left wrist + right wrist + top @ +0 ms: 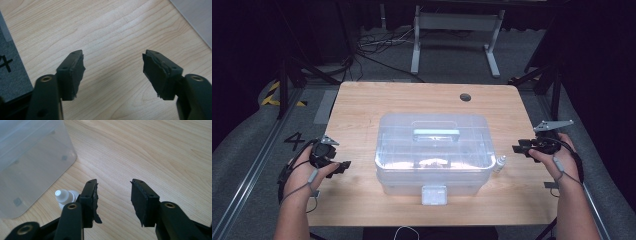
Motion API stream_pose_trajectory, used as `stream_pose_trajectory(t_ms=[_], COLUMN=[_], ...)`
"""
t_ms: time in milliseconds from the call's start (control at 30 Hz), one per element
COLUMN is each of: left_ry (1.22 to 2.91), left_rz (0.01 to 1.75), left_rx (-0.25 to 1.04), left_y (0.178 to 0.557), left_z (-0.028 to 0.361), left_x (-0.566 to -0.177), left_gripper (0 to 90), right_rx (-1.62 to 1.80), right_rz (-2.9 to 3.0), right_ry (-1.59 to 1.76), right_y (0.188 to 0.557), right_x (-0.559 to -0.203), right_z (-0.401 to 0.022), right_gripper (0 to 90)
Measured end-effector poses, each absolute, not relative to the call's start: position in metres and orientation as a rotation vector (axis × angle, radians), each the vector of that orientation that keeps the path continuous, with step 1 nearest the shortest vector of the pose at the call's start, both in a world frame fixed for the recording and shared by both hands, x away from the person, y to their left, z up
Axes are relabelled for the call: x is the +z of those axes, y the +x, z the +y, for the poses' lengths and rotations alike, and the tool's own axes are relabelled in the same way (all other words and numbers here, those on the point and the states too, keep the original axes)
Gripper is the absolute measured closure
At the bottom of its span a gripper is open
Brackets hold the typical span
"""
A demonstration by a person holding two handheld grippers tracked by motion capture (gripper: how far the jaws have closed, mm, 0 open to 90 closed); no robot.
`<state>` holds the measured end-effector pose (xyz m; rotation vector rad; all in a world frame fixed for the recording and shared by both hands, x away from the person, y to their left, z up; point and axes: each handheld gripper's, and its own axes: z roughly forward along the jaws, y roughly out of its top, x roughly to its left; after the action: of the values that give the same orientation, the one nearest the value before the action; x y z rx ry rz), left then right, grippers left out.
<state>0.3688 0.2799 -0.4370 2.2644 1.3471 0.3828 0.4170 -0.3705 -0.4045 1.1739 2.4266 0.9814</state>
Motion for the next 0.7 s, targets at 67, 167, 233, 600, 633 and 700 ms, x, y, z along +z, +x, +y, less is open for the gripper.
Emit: stream_pose_trajectory(t_ms=[67,167,233,600,633,700], left_ry=[2.233,2.225,2.218,2.212,2.213,2.209], left_rz=[1.4,1.366,1.348,1.289,1.281,1.271], left_rx=[0.313,0.284,0.301,0.283,0.276,0.277], left_y=[0.368,0.367,0.366,0.366,0.366,0.366], left_z=[0.28,0.277,0.277,0.274,0.271,0.269], left_x=[-0.435,-0.433,-0.43,-0.424,-0.424,-0.421], left_gripper=[36.0,36.8,36.7,38.5,40.7,40.6], right_rx=[0.986,0.973,0.979,0.957,0.969,0.97], right_rz=[2.426,2.431,2.434,2.442,2.438,2.437], right_ry=[1.163,1.109,1.096,1.14,1.145,1.142], right_y=[0.417,0.417,0.416,0.413,0.413,0.413], right_x=[-0.405,-0.405,-0.405,-0.403,-0.402,-0.402], right_z=[-0.37,-0.368,-0.367,-0.367,-0.368,-0.368], right_gripper=[59.6,59.5,58.1,58.4,58.4,58.4])
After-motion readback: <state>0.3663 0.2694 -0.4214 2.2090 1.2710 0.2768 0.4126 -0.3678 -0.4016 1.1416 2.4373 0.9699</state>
